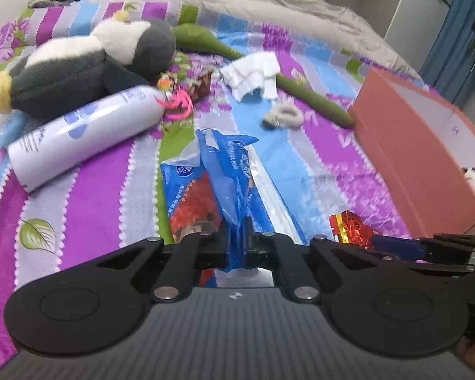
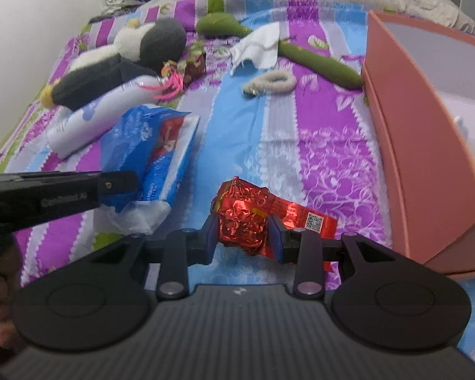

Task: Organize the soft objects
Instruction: 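Lift and carry the red packet and blue bag over the pink box with both tools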

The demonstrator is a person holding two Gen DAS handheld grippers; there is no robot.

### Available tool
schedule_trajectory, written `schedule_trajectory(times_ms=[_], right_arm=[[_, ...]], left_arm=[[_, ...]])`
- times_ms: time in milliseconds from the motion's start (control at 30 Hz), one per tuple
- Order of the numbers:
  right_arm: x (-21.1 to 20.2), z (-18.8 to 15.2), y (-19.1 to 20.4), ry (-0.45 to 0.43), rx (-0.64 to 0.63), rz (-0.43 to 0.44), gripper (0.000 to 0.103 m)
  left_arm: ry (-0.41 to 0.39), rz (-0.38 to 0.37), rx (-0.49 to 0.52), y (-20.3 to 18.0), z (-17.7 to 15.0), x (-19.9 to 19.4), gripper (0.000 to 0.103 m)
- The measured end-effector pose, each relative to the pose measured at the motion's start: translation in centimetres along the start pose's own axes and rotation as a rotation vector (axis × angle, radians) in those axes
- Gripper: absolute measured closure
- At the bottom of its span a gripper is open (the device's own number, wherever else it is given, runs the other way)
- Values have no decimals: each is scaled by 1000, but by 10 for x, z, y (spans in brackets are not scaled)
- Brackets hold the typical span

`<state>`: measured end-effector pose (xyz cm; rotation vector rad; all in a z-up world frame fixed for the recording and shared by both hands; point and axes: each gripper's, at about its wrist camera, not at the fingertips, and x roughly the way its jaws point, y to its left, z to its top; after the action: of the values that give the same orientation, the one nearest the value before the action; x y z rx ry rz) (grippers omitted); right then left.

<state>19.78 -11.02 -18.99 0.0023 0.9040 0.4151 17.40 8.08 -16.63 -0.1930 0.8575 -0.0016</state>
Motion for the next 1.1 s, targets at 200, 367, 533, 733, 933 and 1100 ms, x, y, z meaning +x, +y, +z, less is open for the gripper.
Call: schedule_trajectory(times_ms=[200,367,533,733,933,1100], right_arm=[[-31,15,-1,-80,2,2,66],[-59,30,-1,-154,3,7,66],[-88,46,-3,-231,-13,-1,66],[-125,60,-9,-324,-25,-15,66],[-156,71,-22,-394,-35,-39,66],[-171,79,-41,-425,-31,-72,66]], left_arm=[[-45,-31,-1,-7,19,-38,96],[-82,-47,13,-18,36,-66,96],[-125,-72,17,-30,53,-92,96],[-175,-106,40,-54,71,-118,96],[-200,-140,63,-85,87,-129,96],[-203,-181,87,-117,99,-125,95]])
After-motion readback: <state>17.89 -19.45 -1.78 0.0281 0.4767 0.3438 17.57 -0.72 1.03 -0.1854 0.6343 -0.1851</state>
